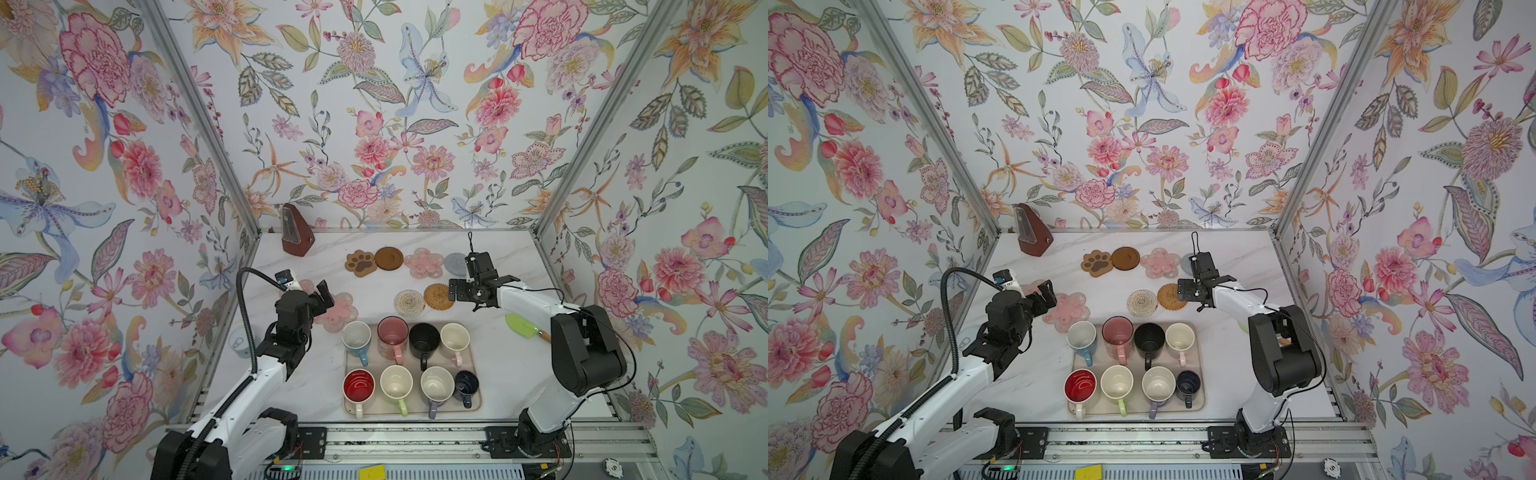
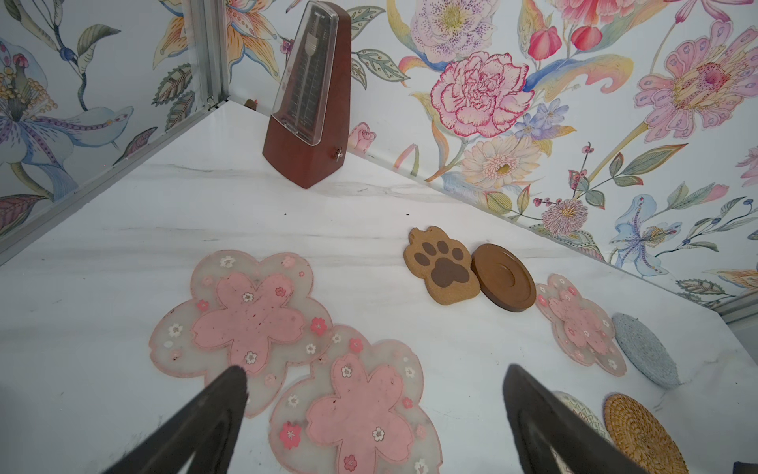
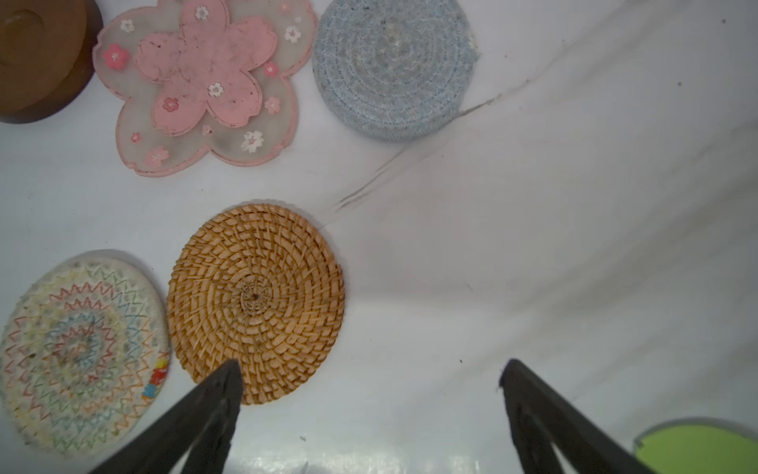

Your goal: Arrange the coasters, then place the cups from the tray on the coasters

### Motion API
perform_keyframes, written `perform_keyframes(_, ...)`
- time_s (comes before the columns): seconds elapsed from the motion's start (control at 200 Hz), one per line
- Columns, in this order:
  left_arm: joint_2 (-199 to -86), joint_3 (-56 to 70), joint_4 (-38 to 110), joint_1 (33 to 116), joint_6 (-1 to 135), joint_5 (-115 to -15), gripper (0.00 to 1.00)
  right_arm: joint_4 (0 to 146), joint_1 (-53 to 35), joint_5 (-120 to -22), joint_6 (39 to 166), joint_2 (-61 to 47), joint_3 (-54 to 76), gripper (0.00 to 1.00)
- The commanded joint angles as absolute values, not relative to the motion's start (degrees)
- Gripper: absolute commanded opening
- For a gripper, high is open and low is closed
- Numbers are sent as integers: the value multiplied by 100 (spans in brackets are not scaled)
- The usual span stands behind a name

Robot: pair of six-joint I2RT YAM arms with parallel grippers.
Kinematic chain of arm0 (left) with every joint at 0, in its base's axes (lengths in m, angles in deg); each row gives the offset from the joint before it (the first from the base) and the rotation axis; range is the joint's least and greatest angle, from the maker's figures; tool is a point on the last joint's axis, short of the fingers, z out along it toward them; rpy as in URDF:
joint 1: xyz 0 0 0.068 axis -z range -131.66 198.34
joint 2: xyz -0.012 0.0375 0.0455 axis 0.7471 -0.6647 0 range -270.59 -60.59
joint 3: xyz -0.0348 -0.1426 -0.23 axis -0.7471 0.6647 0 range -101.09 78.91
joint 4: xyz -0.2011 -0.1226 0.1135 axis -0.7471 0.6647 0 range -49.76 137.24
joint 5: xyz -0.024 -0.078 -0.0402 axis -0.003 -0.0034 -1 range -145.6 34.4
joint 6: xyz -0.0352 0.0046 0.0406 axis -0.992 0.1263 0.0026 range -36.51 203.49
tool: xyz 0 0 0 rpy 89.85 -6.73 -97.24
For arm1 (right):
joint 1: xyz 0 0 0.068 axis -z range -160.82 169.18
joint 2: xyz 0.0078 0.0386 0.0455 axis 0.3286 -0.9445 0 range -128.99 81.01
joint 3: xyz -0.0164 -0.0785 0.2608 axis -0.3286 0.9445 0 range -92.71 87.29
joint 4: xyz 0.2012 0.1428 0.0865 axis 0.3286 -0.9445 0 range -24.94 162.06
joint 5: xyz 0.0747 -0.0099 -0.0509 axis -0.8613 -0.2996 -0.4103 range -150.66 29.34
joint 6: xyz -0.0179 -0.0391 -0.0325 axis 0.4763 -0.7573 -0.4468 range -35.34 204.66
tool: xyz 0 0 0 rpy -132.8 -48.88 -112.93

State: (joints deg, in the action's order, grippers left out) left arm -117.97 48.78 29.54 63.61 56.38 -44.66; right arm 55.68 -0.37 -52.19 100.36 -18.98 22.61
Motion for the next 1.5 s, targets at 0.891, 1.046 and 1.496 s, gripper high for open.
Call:
perform_keyframes(0.891,-11341,5024,2961,6303,5571,-4423,99,4491,-642,-4222,9070,-3646,612,99)
perform_keyframes(1.046,-11332,5016,2987,6299,5545,-4435,99,4490,-547,-4027,9175,-3721,717,99)
perform_keyframes(1.496,-11345,4976,2995,6300,5554,-4453,99,4490,248,-4071,9429,-3634,954,99)
